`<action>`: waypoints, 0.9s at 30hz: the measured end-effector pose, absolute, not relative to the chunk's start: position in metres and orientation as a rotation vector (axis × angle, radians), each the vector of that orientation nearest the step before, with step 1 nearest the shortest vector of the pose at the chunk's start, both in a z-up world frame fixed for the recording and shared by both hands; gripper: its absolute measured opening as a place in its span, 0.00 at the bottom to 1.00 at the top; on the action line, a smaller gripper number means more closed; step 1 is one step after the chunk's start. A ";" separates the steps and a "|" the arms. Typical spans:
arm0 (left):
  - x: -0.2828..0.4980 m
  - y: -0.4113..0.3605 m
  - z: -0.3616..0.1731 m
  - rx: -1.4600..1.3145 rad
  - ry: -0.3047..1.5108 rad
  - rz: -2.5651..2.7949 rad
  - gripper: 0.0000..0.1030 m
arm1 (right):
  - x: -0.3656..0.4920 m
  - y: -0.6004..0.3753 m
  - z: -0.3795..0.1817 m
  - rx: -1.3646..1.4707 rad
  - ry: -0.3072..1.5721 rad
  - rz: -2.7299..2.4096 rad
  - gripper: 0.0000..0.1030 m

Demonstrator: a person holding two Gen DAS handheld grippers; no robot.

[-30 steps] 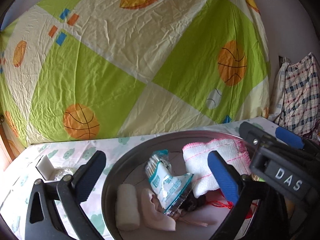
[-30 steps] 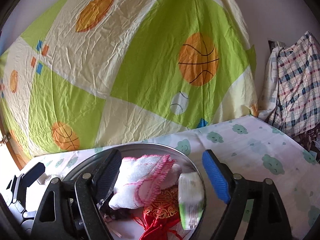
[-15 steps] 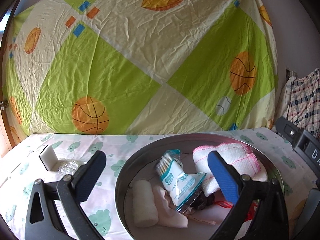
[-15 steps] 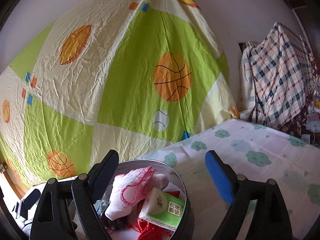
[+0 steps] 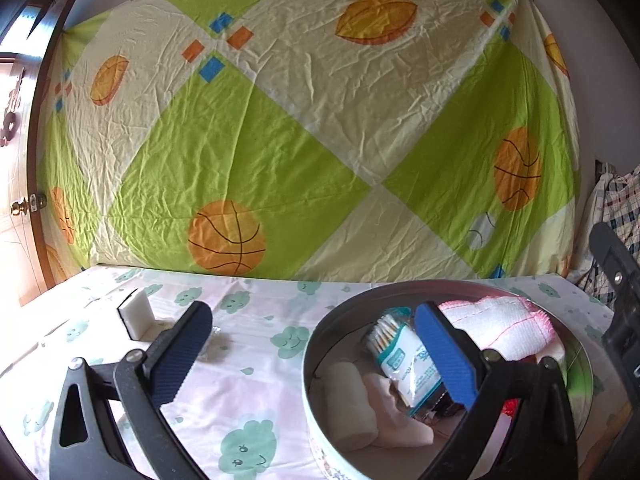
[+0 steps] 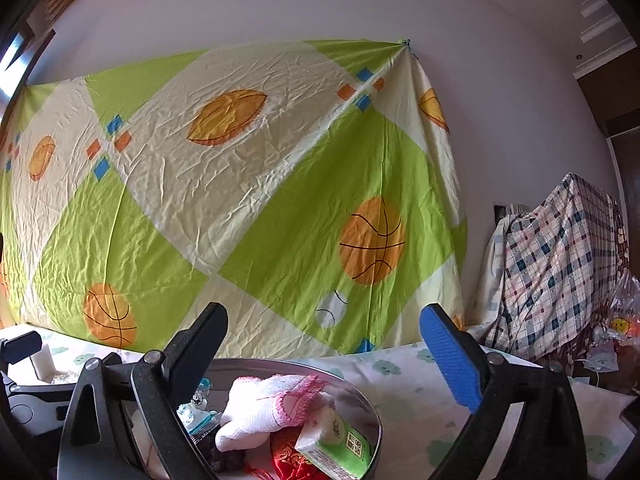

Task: Organize soft objects
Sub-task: 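Lift both open tools away from the tin toward the table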

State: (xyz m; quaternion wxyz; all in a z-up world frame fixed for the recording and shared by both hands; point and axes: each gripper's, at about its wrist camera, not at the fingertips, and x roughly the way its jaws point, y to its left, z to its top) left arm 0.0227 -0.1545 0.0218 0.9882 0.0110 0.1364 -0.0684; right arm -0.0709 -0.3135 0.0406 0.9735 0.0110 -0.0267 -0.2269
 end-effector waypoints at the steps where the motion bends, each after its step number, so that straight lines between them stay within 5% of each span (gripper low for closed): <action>1: 0.023 -0.152 0.020 0.026 0.277 -0.130 1.00 | -0.072 -0.315 0.040 0.034 -0.053 -0.461 0.96; 27: 0.029 -0.092 0.010 0.020 0.355 -0.120 1.00 | -0.073 -0.269 0.036 0.100 0.014 -0.443 0.96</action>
